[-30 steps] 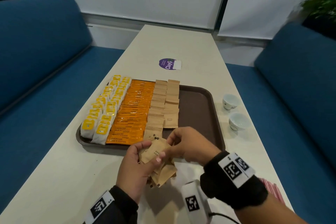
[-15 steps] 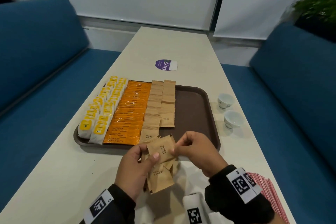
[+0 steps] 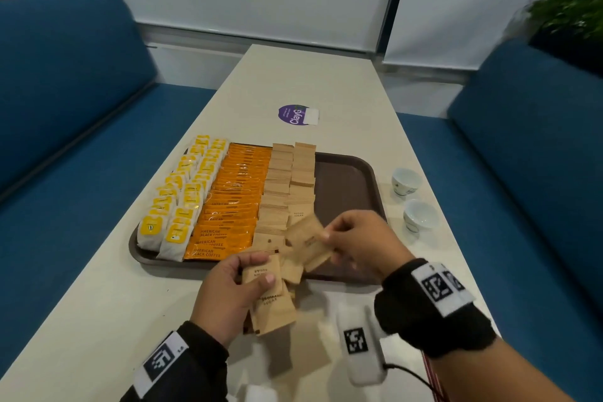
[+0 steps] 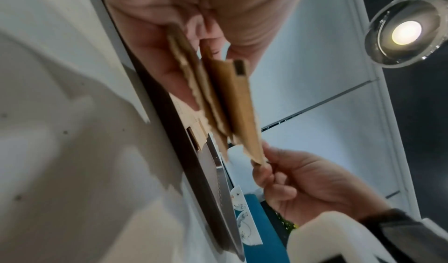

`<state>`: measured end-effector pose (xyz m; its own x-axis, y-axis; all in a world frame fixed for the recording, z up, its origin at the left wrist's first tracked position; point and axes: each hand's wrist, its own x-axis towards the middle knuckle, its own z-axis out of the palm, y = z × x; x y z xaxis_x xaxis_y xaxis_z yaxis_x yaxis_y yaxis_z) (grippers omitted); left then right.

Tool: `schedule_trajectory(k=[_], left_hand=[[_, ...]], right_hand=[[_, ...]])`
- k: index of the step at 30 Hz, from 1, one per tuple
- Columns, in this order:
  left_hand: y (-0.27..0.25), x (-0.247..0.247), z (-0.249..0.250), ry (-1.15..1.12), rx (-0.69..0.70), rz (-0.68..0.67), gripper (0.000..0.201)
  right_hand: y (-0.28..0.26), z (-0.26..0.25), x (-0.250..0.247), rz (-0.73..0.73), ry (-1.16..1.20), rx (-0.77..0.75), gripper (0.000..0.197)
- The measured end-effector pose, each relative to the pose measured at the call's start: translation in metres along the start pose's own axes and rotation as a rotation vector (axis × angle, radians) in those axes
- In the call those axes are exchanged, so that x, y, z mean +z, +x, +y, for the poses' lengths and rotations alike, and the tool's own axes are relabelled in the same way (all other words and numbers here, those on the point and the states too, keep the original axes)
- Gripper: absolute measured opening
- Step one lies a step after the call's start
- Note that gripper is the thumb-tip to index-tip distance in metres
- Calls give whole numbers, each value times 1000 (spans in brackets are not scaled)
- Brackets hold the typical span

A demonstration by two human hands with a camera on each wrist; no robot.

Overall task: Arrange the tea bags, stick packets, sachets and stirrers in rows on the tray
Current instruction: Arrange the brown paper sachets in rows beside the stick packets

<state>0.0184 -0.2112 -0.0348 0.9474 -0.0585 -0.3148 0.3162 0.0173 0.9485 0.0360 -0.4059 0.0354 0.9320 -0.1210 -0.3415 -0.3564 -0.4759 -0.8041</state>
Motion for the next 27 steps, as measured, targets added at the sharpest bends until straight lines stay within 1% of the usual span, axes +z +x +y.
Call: schedule_trajectory(k=[3,5,7,10,12,15,18,22,23,24,26,27], left_hand=[[5,-5,-2,-32,-28,-1,26],[6,-6,-4,-38,-36,0,26],[6,-6,-5,-42,-42,1,26],[5,-5,-5,-51,-58,4,25],[4,-5,-3,-53,-68,7,24],[3,-6,-2,-53,-79,7,26],[3,-6,-3,-54,-99,0,30],[3,-4,-4,-65,-105,-22,34],[2,-4,-4,-74,-99,-25,36],[2,-3,-3,-85,-88,-28,37],[2,-3,-2,-100,-59,-29,39],[2,-4,-2,-105,-45,-30,39]], right_hand=[[21,-2,-7,25,229,183,6],[37,-5,-5,3,300,294,7],[53,-6,0,-44,250,394,8],[74,-4,8,-91,97,470,10],[82,-2,13,-107,12,472,10],[85,-3,16,-138,-68,476,16],[84,-8,18,-181,-115,487,17],[83,-7,19,-147,-177,406,15],[82,-8,18,-142,-196,400,16],[80,-9,17,-128,-225,383,21],[73,-11,14,-79,-233,278,27],[67,-13,12,-70,-175,203,26]])
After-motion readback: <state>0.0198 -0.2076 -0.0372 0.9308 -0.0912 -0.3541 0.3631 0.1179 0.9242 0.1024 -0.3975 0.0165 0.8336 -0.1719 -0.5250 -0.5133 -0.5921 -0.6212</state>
